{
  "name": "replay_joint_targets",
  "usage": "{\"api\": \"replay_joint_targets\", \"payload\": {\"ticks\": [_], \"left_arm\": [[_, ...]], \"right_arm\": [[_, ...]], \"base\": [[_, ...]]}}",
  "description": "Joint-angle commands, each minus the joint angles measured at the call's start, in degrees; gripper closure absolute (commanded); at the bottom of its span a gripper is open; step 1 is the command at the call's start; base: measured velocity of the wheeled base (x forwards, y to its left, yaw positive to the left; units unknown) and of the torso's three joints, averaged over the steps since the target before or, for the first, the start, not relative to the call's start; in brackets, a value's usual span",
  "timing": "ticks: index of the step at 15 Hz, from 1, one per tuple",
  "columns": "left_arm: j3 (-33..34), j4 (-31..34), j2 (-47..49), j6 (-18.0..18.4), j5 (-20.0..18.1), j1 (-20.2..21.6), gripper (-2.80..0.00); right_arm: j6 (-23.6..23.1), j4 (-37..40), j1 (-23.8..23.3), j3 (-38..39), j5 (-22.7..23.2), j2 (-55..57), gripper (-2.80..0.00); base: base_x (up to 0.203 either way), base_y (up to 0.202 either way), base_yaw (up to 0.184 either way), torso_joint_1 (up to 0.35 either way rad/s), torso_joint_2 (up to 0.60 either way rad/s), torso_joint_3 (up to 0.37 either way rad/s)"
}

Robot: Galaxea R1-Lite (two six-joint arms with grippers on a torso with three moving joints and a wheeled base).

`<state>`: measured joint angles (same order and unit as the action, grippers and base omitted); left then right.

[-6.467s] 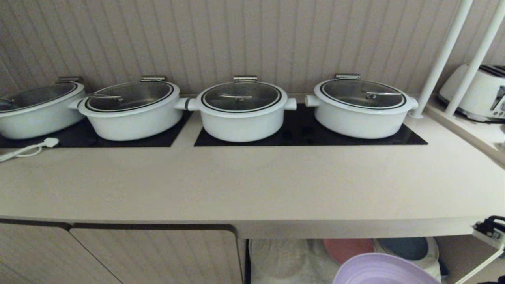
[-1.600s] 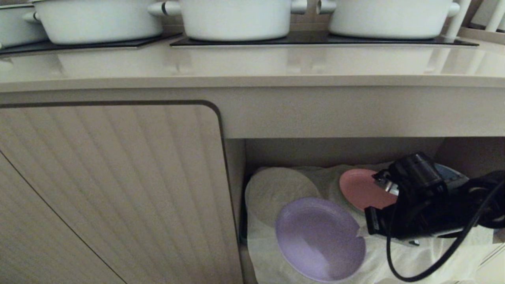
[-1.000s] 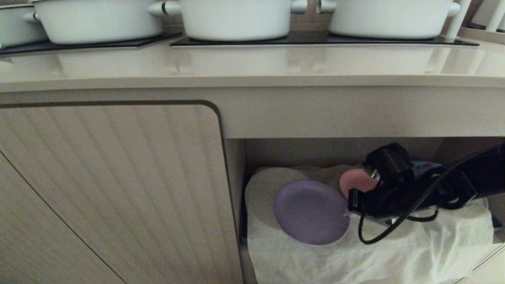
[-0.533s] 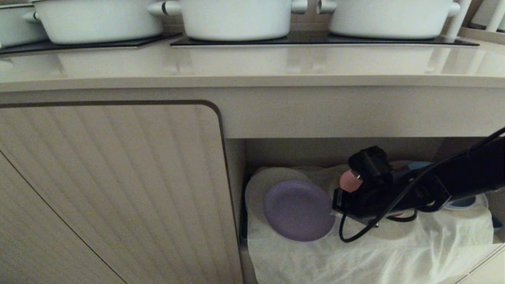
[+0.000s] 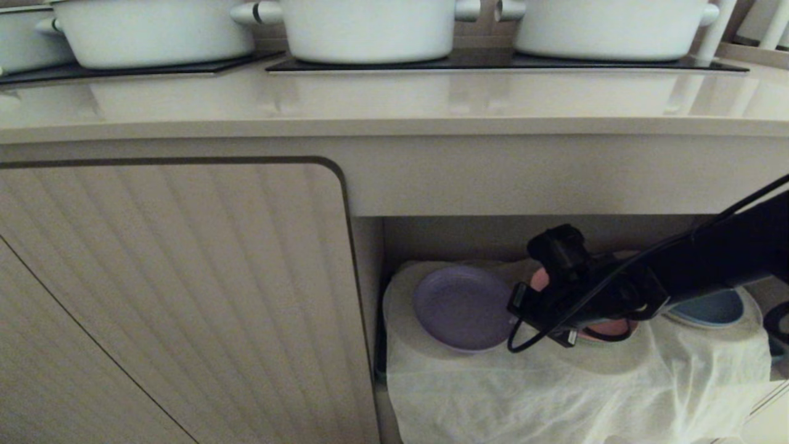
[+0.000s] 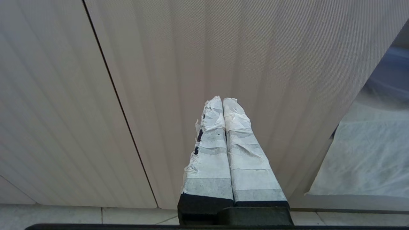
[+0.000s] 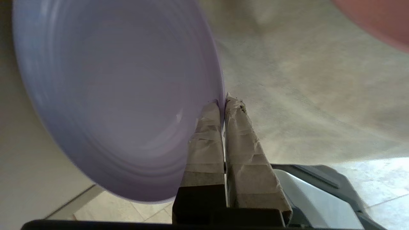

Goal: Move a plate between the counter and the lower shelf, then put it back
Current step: Put the plate in the cupboard

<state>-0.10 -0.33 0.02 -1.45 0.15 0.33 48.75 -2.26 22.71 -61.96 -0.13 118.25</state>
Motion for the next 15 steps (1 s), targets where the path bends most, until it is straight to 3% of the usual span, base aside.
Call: {"api": "replay_joint_targets", "payload": {"ticks": [1,15], "left_arm": [[0.01,-0.02,0.06,-0.04,0.03,0.02,0.00],[0.01,-0.02,0.06,-0.04,0.03,0.02,0.00]], "right_arm": [[0.38,-0.03,0.05,-1.25,-0.04,0.84,0.00],[0.38,-0.03,2.95,-4.48,-0.92,4.10,0.00]], "base": [[0.000,0.000,0.000,0.000,0.00,0.000],[0.000,0.000,0.000,0.000,0.00,0.000]]}}
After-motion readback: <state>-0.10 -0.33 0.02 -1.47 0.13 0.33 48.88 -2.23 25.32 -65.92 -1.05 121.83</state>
